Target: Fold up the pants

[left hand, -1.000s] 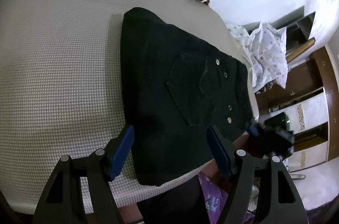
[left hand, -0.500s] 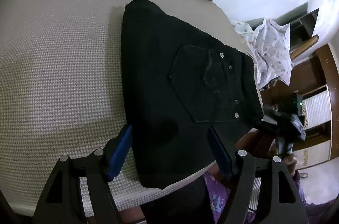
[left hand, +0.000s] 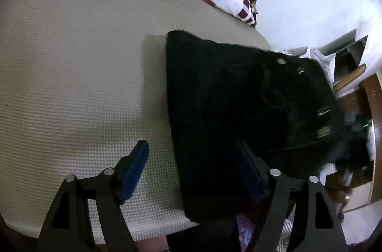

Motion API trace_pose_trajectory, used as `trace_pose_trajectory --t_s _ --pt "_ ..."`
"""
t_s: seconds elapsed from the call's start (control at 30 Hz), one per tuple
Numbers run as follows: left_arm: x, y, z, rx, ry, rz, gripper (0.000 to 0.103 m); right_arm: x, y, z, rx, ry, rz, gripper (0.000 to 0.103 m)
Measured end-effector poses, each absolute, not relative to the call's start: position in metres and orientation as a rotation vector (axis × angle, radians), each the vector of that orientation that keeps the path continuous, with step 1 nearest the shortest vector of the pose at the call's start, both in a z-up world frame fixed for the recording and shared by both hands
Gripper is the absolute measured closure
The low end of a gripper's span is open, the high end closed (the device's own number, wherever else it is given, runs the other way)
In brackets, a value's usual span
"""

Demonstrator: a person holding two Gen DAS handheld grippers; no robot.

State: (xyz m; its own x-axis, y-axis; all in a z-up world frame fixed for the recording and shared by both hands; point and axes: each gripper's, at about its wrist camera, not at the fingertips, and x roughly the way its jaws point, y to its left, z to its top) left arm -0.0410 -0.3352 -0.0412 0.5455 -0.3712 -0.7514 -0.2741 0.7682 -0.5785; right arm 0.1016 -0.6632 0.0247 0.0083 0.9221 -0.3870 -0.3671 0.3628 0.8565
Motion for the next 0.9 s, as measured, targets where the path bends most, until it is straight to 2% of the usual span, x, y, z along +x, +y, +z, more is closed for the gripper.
trace_pose_trajectory --t_s 0.13,0.2,0.43,0.57,0.63,0.7,0.83,0.9 --pt "-0.034 -0.34 -0.051 -0.723 1.047 -0.072 0.026 0.107 -0.709 -0.07 0.527 1.36 0.817 0.08" --pt "-0.031 -0.346 -0.058 -0.73 1.075 -0.087 0.026 0.109 -0.73 -0.091 0.671 1.379 0.818 0.081" --pt "-0.023 -0.366 -0.05 -0.666 1.078 -0.129 0.026 0.101 -0.725 -0.061 0.66 1.311 0.86 0.081" --pt "-0.015 -0.376 -0.054 -0.617 1.086 -0.136 0.024 0.1 -0.731 -0.077 0.645 1.348 0.816 0.082" --pt "-0.011 -0.38 -0.059 -0.605 1.108 -0.139 0.023 0.101 -0.744 -0.097 0.758 1.365 0.827 0.082" --pt "-0.011 -0.383 -0.061 -0.576 1.109 -0.137 0.023 0.102 -0.745 -0.095 0.761 1.355 0.846 0.077" --pt "-0.013 -0.383 -0.061 -0.551 1.1 -0.133 0.023 0.111 -0.766 -0.074 0.755 1.278 0.801 0.061" --pt "-0.017 -0.381 -0.057 -0.546 1.066 -0.128 0.023 0.113 -0.779 -0.056 0.689 1.224 0.755 0.059"
